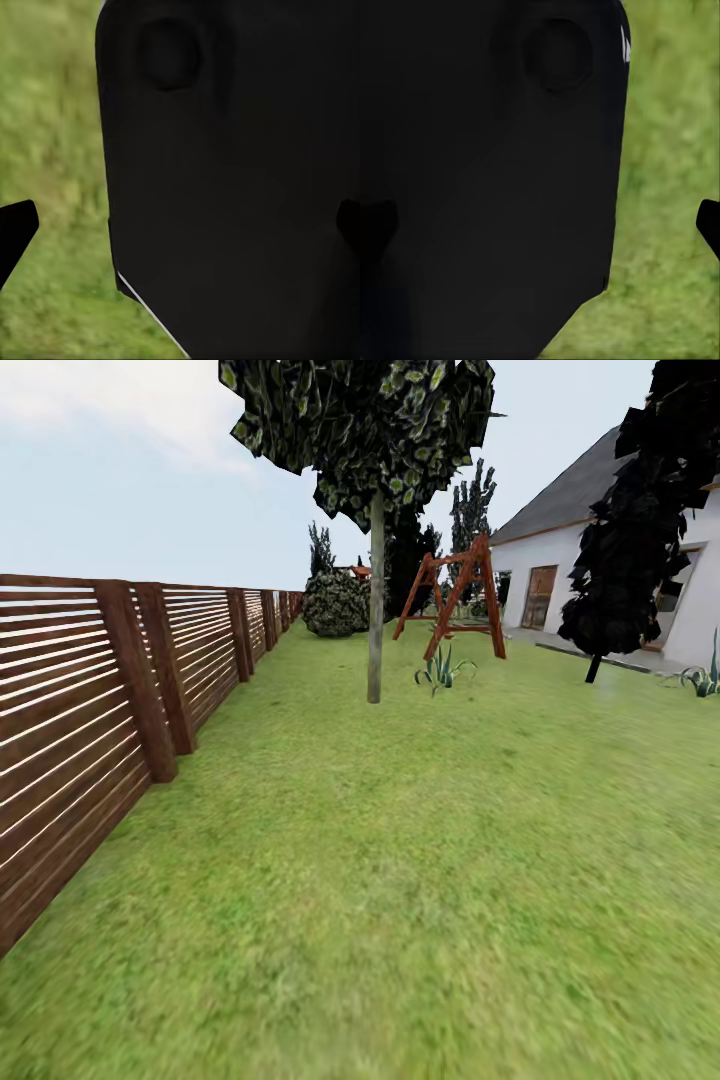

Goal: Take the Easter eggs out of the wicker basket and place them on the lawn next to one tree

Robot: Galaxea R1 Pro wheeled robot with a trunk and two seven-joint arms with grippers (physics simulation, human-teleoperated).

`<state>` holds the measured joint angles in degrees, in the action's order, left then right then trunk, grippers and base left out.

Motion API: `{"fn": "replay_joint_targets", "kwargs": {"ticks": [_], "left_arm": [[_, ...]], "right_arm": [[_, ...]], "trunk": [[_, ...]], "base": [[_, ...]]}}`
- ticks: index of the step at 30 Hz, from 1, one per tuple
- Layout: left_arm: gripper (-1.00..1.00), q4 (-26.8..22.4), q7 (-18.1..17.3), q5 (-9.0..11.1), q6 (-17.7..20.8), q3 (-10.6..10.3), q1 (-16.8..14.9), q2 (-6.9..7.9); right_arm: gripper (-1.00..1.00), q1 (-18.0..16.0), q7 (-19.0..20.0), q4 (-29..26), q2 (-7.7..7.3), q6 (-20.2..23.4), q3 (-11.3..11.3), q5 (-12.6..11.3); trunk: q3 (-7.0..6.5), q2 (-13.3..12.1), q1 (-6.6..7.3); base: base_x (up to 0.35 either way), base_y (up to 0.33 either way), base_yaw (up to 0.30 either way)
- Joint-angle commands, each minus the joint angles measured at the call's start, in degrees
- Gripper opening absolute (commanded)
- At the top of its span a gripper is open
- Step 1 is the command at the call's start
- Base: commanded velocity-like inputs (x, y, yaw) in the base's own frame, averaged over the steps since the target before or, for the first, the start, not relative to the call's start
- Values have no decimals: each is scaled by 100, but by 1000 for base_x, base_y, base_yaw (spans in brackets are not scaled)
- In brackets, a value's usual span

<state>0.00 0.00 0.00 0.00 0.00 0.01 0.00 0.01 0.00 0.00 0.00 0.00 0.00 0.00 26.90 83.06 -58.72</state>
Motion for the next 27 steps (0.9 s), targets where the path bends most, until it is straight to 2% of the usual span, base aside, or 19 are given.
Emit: {"fn": "replay_joint_targets", "kwargs": {"ticks": [1, 6, 11, 16, 18, 27], "left_arm": [[100, 0, 0, 0, 0, 0, -1, 0], [100, -151, 25, 8, 25, 8, 65, -162], [100, -174, 26, 9, 26, 9, 69, -323], [100, -182, 15, 9, 26, 10, 70, -352], [100, -189, 11, 9, 26, 10, 70, -417], [100, -268, -1, 8, 21, 9, 70, -478]], "right_arm": [[100, -1, 0, 0, 0, 0, 0, 0], [100, -165, -8, -15, 149, 4, 10, 15], [100, -329, -9, -41, 103, -157, 9, 26], [100, -404, -9, -44, 105, -317, 9, 26], [100, -405, -9, -44, 102, -382, 9, 26], [100, -405, -9, -44, 105, -403, 11, 26]], "trunk": [[3, 2, 0], [3, 2, 0], [3, 2, 0], [3, 2, 0], [3, 2, 0], [3, 2, 0]], "base": [[0, 0, 0], [0, 0, 0], [0, 0, 0], [0, 0, 0], [0, 0, 0], [1, 0, 0]]}}
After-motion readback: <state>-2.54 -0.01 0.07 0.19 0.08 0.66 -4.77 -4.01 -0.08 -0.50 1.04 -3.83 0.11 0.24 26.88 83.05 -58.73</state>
